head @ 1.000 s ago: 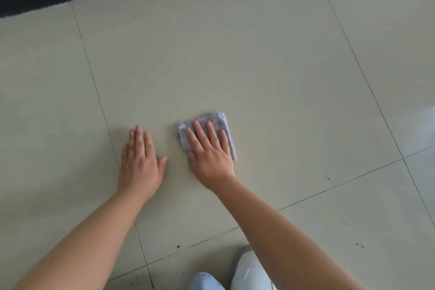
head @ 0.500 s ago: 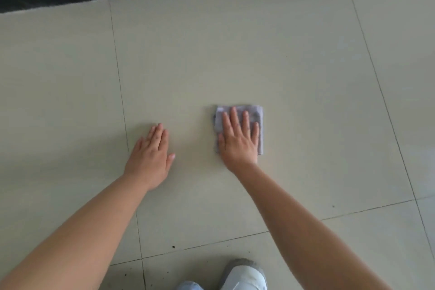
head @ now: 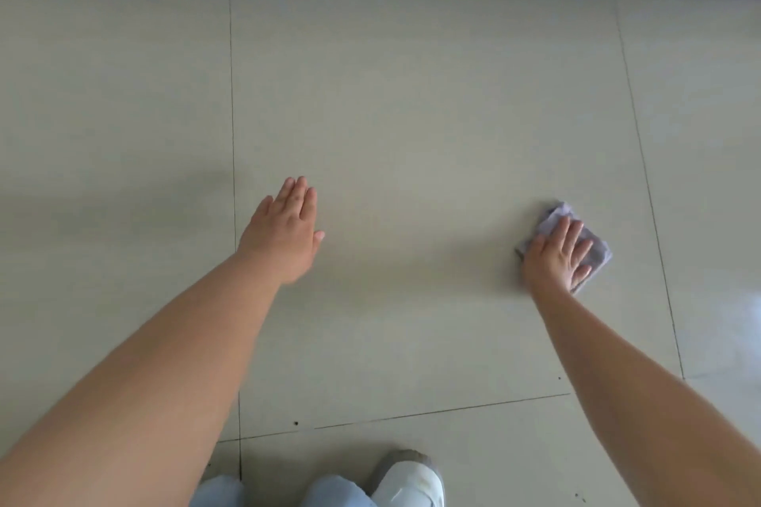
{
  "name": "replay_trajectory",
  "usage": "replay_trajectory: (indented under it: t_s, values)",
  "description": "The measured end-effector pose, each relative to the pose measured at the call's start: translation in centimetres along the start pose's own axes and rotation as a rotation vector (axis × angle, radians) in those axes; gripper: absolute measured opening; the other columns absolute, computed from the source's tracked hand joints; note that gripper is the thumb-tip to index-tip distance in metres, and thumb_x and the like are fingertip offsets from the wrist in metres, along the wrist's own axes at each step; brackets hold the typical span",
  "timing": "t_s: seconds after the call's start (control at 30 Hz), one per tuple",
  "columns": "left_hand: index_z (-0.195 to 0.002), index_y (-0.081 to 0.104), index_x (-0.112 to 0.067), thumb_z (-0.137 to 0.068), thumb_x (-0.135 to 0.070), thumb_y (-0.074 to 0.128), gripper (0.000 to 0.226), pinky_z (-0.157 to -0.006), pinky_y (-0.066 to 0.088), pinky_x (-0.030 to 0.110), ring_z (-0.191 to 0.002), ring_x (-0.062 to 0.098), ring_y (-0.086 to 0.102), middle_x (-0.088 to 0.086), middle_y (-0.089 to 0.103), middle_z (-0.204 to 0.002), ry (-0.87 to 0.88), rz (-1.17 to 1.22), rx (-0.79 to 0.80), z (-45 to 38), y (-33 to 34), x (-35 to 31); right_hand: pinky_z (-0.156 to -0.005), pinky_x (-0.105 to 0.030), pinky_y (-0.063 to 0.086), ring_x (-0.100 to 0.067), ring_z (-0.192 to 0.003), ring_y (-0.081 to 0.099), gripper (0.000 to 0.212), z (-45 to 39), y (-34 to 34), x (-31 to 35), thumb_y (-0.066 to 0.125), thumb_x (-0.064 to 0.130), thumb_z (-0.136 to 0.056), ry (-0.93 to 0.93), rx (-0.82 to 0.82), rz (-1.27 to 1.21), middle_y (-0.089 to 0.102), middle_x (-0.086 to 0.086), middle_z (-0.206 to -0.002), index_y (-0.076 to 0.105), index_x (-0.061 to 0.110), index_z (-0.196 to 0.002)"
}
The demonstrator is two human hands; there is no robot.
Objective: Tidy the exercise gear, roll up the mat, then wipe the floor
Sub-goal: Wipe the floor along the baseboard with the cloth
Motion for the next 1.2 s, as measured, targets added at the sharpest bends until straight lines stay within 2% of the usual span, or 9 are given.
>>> replay_trajectory:
  t_s: [0.13,0.3,0.4,0.5,0.63,0.77,1.03,1.1,1.2]
  values:
    - [-0.150,-0.005,-0.003,-0.103,-0.031,0.021,0.061,-0.120,0.006,0.035,-0.148,0.022,-0.008,0.011,-0.012,-0.159,0.031,-0.037,0.012,-1.2,1.3,0.3,-0.118,-0.045,-0.004,-0.026,-0.147,-0.009,0.061,-2.8,2.2,11.6,0.032,0.025,-0.099,-0.241,0.054,0.165,-0.006,-0.001,-0.160,0.000,0.019,-0.151]
    - [-0.150,-0.001,0.001,-0.102,-0.025,0.026,0.060,-0.121,0.008,0.037,-0.148,0.026,-0.005,0.015,-0.008,-0.159,-0.087,0.115,0.020,-2.6,1.5,5.3,-0.118,-0.042,-0.005,-0.022,-0.148,-0.005,0.055,9.2,11.4,22.0,0.029,0.030,-0.100,-0.746,0.185,0.276,-0.001,0.005,-0.160,0.006,0.026,-0.150]
    - [-0.150,0.000,0.001,-0.102,-0.024,0.029,0.061,-0.120,0.009,0.037,-0.148,0.026,-0.005,0.016,-0.007,-0.159,-0.123,0.158,-0.021,-4.2,0.4,7.5,-0.118,-0.039,0.014,-0.026,-0.136,0.041,0.045,15.9,13.6,17.8,0.021,0.035,-0.100,-0.989,0.203,0.375,0.045,0.003,-0.145,0.039,0.025,-0.140]
    - [-0.149,0.001,0.001,-0.101,-0.027,0.031,0.064,-0.121,0.006,0.036,-0.148,0.027,-0.005,0.017,-0.008,-0.158,-0.066,0.142,-0.060,-6.2,-0.2,6.7,-0.116,-0.029,0.002,-0.025,-0.132,0.040,0.058,12.5,11.0,9.4,0.002,0.048,-0.098,-0.820,0.195,0.442,0.057,-0.003,-0.134,0.039,0.021,-0.135]
    - [-0.149,0.004,0.005,-0.100,-0.031,0.036,0.069,-0.121,0.003,0.037,-0.148,0.031,-0.005,0.021,-0.006,-0.158,-0.045,0.177,-0.157,-7.4,-0.3,5.3,-0.118,-0.038,-0.001,-0.024,-0.148,0.001,0.069,0.6,1.5,1.5,0.014,0.050,-0.090,-0.209,0.005,0.144,0.006,-0.004,-0.159,0.012,0.017,-0.150]
    - [-0.149,0.000,0.004,-0.100,-0.033,0.033,0.070,-0.120,0.001,0.037,-0.148,0.030,-0.009,0.020,-0.010,-0.157,-0.051,0.158,-0.164,-7.6,0.2,5.4,-0.118,-0.043,-0.005,-0.025,-0.147,-0.008,0.053,-6.3,-2.2,4.3,0.019,0.029,-0.102,0.035,-0.063,0.025,-0.005,0.000,-0.160,0.001,0.018,-0.151]
    - [-0.148,0.001,0.004,-0.099,-0.034,0.035,0.071,-0.120,0.002,0.036,-0.148,0.031,-0.008,0.020,-0.008,-0.157,-0.044,0.198,-0.213,-7.8,-0.6,5.4,-0.118,-0.042,-0.003,-0.024,-0.148,-0.006,0.053,0.1,7.3,25.9,0.023,0.033,-0.101,-0.615,0.090,0.267,-0.003,0.005,-0.160,0.004,0.025,-0.150]
    - [-0.148,0.004,0.005,-0.099,-0.032,0.039,0.071,-0.120,0.002,0.037,-0.148,0.031,-0.006,0.021,-0.006,-0.157,-0.019,0.226,-0.231,-7.5,-0.7,5.2,-0.118,-0.039,-0.008,-0.023,-0.148,-0.004,0.052,5.2,10.3,26.2,0.021,0.036,-0.101,-0.750,0.146,0.307,0.002,0.006,-0.160,0.008,0.027,-0.150]
    - [-0.145,0.015,0.009,-0.095,-0.024,0.050,0.070,-0.119,0.007,0.042,-0.147,0.037,0.004,0.024,0.004,-0.156,0.018,0.290,-0.286,-7.6,-0.6,5.2,-0.117,-0.033,-0.001,-0.025,-0.139,0.035,0.053,9.9,12.0,21.1,0.006,0.041,-0.100,-0.929,0.177,0.440,0.042,0.004,-0.148,0.033,0.027,-0.143]
Point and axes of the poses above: each hand's wrist, its own z-axis away from the middle knuckle, its own y-axis out of the palm, x = y × z, the point moved 10 cm from there along -z, towards the middle knuckle
